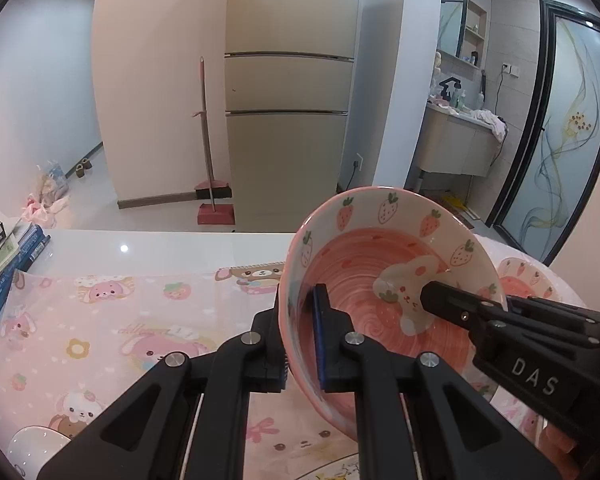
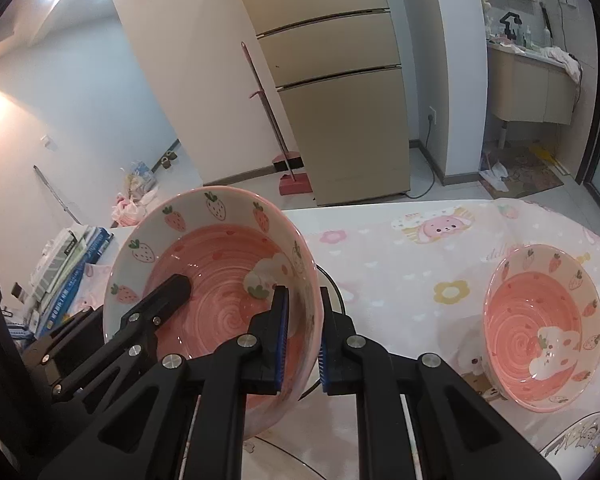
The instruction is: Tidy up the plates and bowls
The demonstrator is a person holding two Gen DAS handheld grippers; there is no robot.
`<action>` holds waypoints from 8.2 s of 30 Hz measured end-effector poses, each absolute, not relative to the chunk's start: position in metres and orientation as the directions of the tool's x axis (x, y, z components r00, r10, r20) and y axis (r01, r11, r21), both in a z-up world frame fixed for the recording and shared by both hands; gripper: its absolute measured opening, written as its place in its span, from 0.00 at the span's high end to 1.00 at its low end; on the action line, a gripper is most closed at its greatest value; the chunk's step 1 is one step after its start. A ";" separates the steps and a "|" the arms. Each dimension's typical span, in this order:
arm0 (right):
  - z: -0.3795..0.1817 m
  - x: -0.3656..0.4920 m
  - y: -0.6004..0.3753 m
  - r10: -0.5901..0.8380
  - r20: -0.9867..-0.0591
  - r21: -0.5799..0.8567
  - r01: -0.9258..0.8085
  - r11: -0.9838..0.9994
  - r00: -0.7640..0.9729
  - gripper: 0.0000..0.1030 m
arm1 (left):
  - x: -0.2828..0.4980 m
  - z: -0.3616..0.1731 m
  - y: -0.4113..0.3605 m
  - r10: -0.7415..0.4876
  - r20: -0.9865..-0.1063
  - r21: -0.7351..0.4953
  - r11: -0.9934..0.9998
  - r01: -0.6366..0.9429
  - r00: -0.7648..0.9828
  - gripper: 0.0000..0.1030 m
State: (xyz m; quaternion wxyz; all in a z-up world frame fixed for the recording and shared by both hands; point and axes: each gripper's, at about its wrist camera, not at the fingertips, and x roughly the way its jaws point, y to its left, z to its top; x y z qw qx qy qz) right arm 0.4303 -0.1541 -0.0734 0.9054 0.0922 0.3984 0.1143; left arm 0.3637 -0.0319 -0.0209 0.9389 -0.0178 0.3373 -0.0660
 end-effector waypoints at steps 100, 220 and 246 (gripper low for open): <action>0.121 0.272 -0.275 -0.156 -0.215 0.034 0.167 0.985 0.964 0.17 | 0.252 0.116 -0.051 -0.122 -0.198 0.016 0.992 0.128 0.973 0.01; -0.027 0.397 -0.329 0.351 -0.702 0.538 0.138 0.831 0.620 0.83 | 0.372 0.027 -0.140 -0.444 -0.761 -0.435 0.890 0.135 0.474 0.84; 0.082 0.371 -0.231 0.416 -0.538 0.506 -0.114 0.855 0.734 0.83 | 0.331 0.139 -0.054 -0.327 -0.651 -0.356 0.929 0.105 0.685 0.84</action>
